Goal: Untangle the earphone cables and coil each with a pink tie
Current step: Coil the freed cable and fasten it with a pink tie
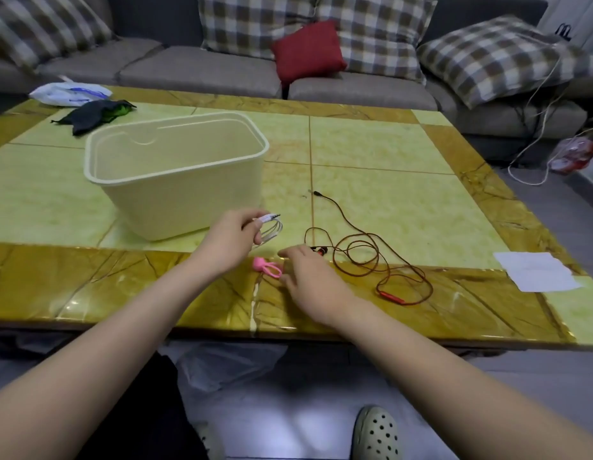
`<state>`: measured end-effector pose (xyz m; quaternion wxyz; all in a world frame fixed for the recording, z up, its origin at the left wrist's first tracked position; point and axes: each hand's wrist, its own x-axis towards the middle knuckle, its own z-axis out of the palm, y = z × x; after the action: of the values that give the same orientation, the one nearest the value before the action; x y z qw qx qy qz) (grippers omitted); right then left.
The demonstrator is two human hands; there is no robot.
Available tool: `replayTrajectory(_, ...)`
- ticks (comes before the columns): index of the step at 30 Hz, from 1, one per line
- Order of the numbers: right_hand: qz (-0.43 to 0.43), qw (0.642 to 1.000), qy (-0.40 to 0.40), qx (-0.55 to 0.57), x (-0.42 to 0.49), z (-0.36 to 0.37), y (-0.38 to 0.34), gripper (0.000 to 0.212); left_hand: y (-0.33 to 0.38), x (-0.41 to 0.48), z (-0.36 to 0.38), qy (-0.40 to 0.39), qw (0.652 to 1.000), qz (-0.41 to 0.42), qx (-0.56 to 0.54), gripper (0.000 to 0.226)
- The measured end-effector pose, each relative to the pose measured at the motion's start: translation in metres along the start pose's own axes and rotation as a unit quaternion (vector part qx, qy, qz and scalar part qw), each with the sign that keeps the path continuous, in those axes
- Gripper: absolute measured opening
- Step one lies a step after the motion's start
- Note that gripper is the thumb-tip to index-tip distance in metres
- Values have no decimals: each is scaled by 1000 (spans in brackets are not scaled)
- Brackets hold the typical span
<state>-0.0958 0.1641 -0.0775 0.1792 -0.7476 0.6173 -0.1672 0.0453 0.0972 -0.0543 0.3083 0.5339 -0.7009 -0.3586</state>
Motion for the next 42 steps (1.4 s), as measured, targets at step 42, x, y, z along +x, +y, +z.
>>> replayTrajectory(42, 77, 968, 61, 231, -6, -12, 40, 15, -18, -16, 50, -94, 979, 122, 135, 17)
